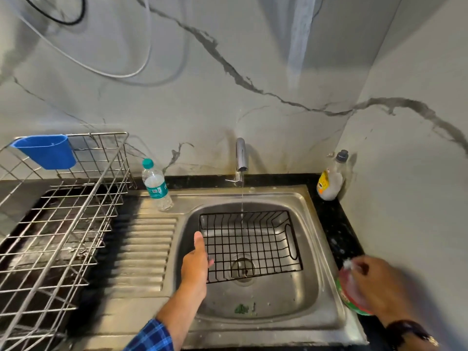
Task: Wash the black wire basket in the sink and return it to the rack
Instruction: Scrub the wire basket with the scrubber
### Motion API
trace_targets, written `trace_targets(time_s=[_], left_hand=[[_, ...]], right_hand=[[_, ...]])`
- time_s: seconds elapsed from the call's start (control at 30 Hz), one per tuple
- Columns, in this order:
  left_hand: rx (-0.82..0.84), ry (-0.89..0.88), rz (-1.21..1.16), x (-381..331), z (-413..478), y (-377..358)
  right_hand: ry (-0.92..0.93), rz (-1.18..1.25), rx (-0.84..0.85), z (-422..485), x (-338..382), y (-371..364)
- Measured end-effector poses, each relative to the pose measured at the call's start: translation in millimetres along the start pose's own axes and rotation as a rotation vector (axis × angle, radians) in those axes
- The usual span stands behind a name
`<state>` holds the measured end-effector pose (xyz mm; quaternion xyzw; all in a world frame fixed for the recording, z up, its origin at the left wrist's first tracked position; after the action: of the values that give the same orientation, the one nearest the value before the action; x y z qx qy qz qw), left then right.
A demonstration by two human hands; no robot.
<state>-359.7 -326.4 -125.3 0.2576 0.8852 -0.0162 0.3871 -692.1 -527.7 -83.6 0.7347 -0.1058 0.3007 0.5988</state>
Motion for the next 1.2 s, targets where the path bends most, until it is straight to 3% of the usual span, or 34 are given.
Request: trace_targets(time_s=[0.07, 0.1, 0.23, 0.37, 0.5, 0.67, 0.8, 0.9, 1.03, 1.13, 1.2], left_hand=[[0.024, -0.010, 0.004, 1, 3, 0], [0.036, -0.008, 0.006, 2, 3, -1], [0.111, -0.034, 0.061, 6, 1, -13], [0.133, -0.122, 0.083, 3, -13, -19], [0.147, -0.162, 0.111, -9, -7, -16], [0.197, -0.095, -0.112, -5, 8, -7], [0.111, -0.111, -0.103, -4, 16, 10], [0.073, -0.160, -0.059, -10, 12, 15], [0.012, -0.269, 0.010, -21, 0, 10], [0.043, -0.289, -0.040, -16, 5, 8], [0.066, -0.220, -0.128, -8, 9, 4]], right_hand=[[0.101, 0.100, -0.166, -1, 43, -2], [0.170, 0.118, -0.167, -1, 71, -11], [0.266, 0.010, 0.108, 15, 150, -99], [0.165, -0.097, 0.090, 24, 180, -146], [0.375, -0.038, 0.297, 0, 216, -184], [0.457, -0.235, 0.218, 13, 204, -162], [0.275, -0.549, 0.152, 30, 171, -130], [0.277, -0.560, 0.249, 21, 178, -150], [0.387, -0.392, 0.472, -3, 217, -195], [0.384, -0.340, 0.659, 3, 218, -179], [0.339, -0.431, 0.643, 20, 199, -153]])
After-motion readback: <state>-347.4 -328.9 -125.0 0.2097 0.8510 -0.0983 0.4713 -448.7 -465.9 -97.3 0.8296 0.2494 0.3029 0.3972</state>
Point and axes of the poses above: each hand's wrist, its own z-axis towards the middle knuckle, its own y-axis out of the back of the hand, x = y × z, the point moved 4 cm from there along z, towards the middle knuckle, and after that the axes turned 8 degrees about y, right-handed, at the moved point
